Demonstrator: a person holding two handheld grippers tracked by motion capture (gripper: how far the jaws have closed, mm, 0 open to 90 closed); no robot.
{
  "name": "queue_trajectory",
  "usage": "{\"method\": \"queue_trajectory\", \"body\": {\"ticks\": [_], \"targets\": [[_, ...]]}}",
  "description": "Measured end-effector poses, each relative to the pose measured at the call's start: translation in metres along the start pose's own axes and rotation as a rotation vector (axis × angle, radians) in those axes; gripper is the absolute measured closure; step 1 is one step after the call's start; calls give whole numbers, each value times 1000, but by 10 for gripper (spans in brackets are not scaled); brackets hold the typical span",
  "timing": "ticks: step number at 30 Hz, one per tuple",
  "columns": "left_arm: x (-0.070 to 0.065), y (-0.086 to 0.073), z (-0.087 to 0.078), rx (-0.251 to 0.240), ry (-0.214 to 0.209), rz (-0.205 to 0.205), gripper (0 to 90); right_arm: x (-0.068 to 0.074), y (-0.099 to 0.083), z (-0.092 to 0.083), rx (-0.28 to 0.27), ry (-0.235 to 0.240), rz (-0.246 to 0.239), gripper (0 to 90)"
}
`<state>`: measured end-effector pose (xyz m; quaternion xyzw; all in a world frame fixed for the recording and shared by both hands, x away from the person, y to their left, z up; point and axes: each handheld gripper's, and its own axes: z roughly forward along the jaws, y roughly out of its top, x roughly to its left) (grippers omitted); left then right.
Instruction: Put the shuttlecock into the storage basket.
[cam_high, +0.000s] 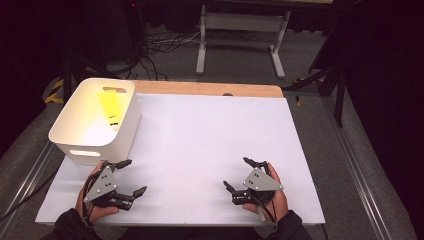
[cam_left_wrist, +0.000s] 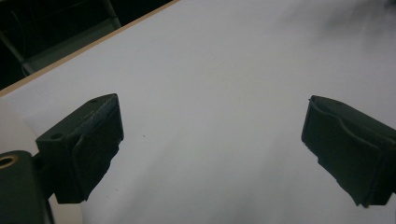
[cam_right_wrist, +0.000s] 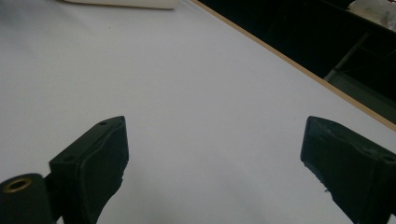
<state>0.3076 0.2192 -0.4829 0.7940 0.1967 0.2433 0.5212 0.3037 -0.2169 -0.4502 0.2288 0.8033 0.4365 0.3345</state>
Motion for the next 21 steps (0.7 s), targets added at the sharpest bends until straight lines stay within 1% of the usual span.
{"method": "queue_trajectory", "body": {"ticks": [12, 21], "targets": [[0, 0, 2, 9, -3, 5, 64, -2, -1, -2, -3, -4, 9, 87], [1, 0, 4, 22, 3, -1, 63, -3, -2, -2, 0, -6, 12, 86]]}}
